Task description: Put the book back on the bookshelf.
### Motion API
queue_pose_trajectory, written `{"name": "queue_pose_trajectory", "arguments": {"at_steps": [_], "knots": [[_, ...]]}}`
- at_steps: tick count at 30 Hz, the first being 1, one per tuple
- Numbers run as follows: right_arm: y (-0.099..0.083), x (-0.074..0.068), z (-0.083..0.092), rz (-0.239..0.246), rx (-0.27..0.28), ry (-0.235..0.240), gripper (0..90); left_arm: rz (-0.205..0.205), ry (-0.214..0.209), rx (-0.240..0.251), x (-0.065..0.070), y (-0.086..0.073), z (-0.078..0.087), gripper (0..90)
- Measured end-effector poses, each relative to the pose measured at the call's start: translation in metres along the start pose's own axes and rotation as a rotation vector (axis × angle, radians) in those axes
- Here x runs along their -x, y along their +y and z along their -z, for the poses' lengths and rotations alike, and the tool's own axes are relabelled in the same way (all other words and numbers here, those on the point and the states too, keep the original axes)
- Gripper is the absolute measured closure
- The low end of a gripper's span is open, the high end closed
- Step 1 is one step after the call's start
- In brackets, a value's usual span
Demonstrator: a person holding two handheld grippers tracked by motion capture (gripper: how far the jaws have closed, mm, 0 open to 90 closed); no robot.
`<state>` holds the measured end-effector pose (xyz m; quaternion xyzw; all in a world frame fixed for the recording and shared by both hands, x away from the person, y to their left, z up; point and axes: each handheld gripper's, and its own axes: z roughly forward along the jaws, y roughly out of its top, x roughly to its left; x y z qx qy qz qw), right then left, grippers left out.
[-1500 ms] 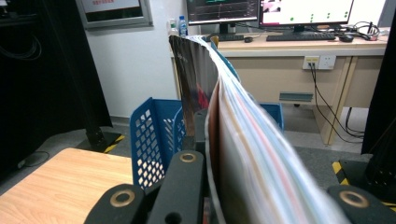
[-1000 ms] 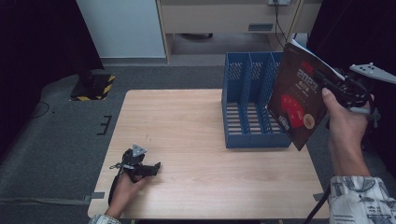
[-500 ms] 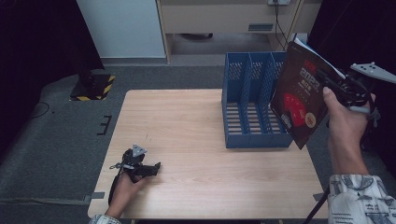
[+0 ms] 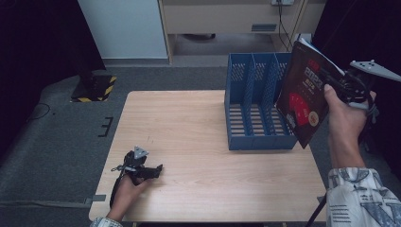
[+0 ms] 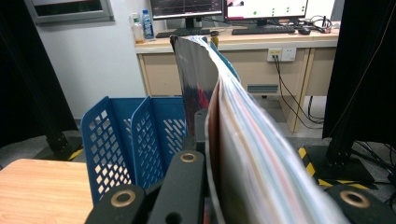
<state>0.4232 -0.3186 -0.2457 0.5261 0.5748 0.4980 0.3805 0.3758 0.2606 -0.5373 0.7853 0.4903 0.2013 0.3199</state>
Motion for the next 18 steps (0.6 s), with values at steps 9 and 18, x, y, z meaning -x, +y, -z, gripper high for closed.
{"name": "queue_pose_trajectory", "arguments": {"at_steps": [9,18], "knots": [[-0.002,-0.003,-0.015,0.000,-0.015,-0.034,87.1,0.000,0.000,0.000,0.000,0.000,0.000,0.0],[-0.004,-0.004,-0.032,-0.013,-0.016,-0.061,87.1,0.001,0.000,0.001,0.000,0.000,0.000,0.0]]}}
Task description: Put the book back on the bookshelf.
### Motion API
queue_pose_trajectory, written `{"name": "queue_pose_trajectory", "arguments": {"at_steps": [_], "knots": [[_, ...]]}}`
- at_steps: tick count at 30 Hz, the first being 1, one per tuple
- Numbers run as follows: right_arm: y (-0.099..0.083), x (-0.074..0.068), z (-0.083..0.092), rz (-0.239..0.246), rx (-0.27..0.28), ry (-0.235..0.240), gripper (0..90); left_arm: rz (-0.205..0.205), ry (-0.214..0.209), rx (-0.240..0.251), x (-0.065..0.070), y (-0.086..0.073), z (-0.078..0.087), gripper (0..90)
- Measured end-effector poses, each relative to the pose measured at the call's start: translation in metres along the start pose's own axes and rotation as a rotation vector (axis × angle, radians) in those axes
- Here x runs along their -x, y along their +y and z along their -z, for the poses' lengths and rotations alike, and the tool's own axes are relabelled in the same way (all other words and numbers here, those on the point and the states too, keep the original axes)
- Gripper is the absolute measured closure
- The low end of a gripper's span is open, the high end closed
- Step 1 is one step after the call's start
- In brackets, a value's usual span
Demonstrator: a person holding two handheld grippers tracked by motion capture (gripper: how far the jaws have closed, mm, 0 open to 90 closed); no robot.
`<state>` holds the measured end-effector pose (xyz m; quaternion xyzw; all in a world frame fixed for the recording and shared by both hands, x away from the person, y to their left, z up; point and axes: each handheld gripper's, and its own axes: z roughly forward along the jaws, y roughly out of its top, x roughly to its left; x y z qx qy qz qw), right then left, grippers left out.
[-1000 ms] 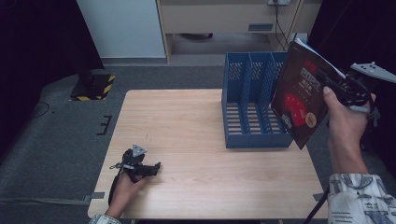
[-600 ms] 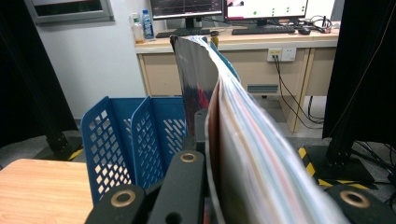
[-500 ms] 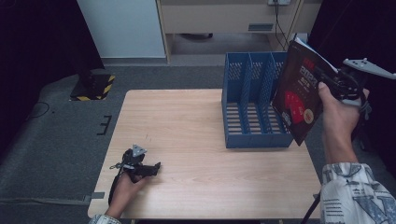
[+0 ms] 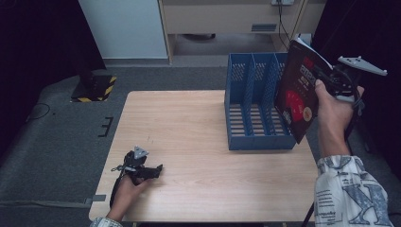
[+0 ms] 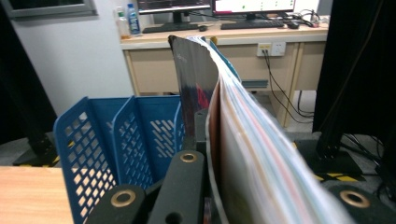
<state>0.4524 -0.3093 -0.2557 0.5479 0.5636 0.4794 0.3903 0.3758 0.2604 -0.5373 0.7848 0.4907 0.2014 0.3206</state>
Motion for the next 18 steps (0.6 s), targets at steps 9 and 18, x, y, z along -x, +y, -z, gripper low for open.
{"name": "queue_pose_trajectory", "arguments": {"at_steps": [9,18], "knots": [[0.002,0.005,-0.018,-0.016,0.013,-0.025,87.1,0.000,0.000,0.000,0.000,0.000,0.000,0.0],[-0.001,0.011,-0.032,-0.053,0.046,-0.031,87.1,0.000,0.000,-0.002,0.000,0.000,0.000,0.0]]}}
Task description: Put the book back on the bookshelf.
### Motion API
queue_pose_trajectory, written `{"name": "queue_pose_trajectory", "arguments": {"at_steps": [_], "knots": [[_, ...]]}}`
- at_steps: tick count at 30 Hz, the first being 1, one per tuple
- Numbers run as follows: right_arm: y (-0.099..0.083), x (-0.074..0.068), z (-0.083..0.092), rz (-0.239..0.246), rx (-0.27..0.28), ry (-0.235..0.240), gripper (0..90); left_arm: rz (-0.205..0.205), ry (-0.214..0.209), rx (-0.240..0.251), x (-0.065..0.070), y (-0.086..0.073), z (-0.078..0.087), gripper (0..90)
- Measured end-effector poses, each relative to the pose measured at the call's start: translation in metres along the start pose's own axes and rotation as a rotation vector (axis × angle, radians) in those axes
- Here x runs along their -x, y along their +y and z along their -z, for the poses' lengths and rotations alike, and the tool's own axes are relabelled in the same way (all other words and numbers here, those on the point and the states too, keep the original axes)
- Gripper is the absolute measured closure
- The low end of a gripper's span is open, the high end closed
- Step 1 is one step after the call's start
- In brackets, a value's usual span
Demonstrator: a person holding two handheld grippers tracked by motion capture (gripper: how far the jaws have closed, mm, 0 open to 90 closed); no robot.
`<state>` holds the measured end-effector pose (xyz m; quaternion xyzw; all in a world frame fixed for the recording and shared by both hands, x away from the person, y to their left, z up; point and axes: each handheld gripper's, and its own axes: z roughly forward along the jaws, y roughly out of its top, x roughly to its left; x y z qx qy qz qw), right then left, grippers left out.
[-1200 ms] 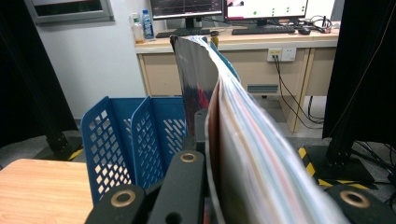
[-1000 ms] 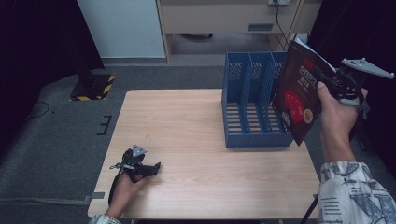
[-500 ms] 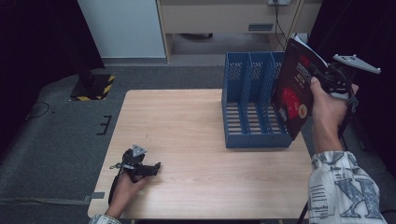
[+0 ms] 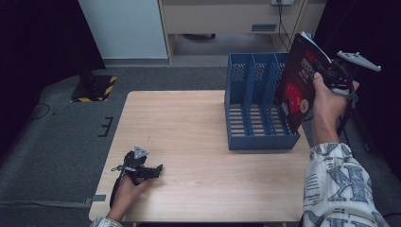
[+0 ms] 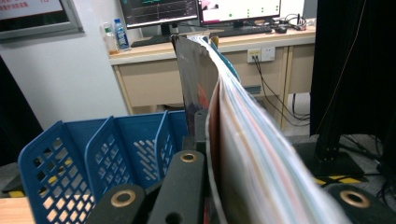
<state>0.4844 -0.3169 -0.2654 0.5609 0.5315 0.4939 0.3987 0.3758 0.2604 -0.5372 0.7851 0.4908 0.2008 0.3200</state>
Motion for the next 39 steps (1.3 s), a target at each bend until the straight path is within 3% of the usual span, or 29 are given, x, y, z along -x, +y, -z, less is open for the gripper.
{"name": "queue_pose_trajectory", "arguments": {"at_steps": [21,26,39], "knots": [[-0.013,-0.009,-0.017,0.017,0.029,-0.019,87.1,-0.003,-0.001,-0.003,0.000,0.000,0.000,0.0],[-0.018,-0.008,-0.017,0.041,0.025,-0.033,87.1,-0.003,0.000,-0.001,0.000,0.000,0.000,0.0],[-0.031,-0.014,-0.029,0.109,0.018,-0.017,87.1,-0.004,0.000,0.000,0.000,0.000,0.000,0.0]]}}
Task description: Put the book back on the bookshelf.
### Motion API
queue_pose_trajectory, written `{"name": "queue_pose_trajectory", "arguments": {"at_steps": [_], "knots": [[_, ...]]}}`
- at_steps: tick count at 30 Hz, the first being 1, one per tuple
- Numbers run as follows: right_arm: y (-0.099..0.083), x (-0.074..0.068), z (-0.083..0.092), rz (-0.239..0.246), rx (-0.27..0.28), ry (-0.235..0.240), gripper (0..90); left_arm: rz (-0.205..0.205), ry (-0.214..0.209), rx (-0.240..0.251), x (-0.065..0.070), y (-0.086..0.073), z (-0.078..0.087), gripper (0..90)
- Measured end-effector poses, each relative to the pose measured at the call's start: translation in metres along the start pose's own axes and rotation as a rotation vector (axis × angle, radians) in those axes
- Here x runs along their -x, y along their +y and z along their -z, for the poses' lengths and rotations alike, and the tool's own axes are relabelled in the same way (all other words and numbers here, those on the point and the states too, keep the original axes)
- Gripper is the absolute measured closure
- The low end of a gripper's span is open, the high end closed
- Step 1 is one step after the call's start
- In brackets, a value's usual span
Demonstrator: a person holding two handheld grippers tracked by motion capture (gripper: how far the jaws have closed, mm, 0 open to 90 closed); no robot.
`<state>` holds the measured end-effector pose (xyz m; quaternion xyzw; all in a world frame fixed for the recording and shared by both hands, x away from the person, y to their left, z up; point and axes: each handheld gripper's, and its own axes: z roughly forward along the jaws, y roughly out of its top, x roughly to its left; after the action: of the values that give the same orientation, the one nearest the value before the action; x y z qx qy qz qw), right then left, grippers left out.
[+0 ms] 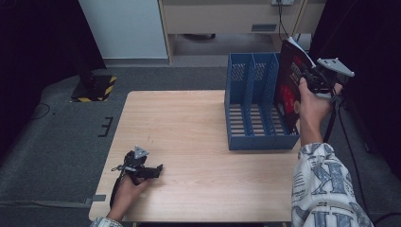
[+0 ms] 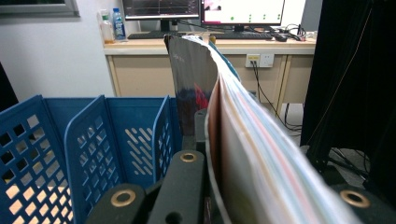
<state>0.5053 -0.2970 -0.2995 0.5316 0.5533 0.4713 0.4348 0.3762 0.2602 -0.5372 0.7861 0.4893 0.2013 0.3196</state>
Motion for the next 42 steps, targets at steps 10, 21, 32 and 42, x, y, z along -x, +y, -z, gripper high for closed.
{"name": "queue_pose_trajectory", "arguments": {"at_steps": [10,21,32,42], "knots": [[-0.010,0.001,-0.004,-0.001,-0.003,0.005,87.1,0.005,0.001,0.000,0.001,0.000,0.000,0.0],[-0.025,0.000,-0.007,0.021,-0.029,0.004,87.1,0.002,0.002,-0.003,0.001,0.000,0.000,0.0],[-0.032,-0.002,-0.011,0.041,-0.021,-0.002,87.1,0.001,0.002,-0.003,0.001,0.000,0.000,0.0],[-0.038,0.001,-0.014,0.045,-0.029,0.005,87.1,0.002,0.002,-0.003,0.001,0.000,0.000,0.0]]}}
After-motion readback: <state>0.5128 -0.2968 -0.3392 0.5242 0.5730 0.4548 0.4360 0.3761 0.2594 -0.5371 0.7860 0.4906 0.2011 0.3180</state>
